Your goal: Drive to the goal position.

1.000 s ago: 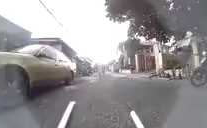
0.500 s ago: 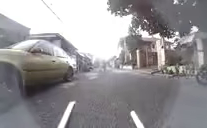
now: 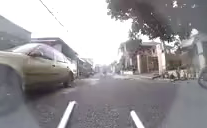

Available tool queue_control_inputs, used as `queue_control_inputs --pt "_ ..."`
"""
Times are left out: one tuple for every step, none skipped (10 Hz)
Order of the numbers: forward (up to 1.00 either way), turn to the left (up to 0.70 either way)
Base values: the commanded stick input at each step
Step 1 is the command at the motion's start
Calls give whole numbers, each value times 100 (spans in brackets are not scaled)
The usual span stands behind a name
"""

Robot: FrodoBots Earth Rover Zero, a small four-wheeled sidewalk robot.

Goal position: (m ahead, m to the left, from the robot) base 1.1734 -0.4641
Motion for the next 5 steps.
queue_control_inputs --pt "70 0" --pt "70 0" --pt "70 0" --pt "70 0" --pt "70 0"
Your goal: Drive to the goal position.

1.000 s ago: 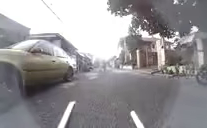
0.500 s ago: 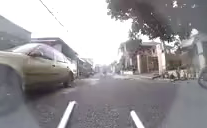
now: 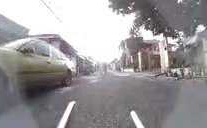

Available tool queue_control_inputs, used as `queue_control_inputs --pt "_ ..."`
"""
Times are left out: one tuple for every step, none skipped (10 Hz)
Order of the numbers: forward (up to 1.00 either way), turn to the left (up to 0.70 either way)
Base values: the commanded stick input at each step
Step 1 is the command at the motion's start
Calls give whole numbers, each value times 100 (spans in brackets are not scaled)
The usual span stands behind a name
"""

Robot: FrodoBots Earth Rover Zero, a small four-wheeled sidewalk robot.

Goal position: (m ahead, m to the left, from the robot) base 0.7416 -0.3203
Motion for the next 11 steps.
queue_control_inputs --pt "70 0" --pt "70 0" --pt "70 0" --pt "70 0" --pt "70 0" --pt "70 0" --pt "70 0" --pt "70 0" --pt "70 0" --pt "70 0" --pt "70 0"
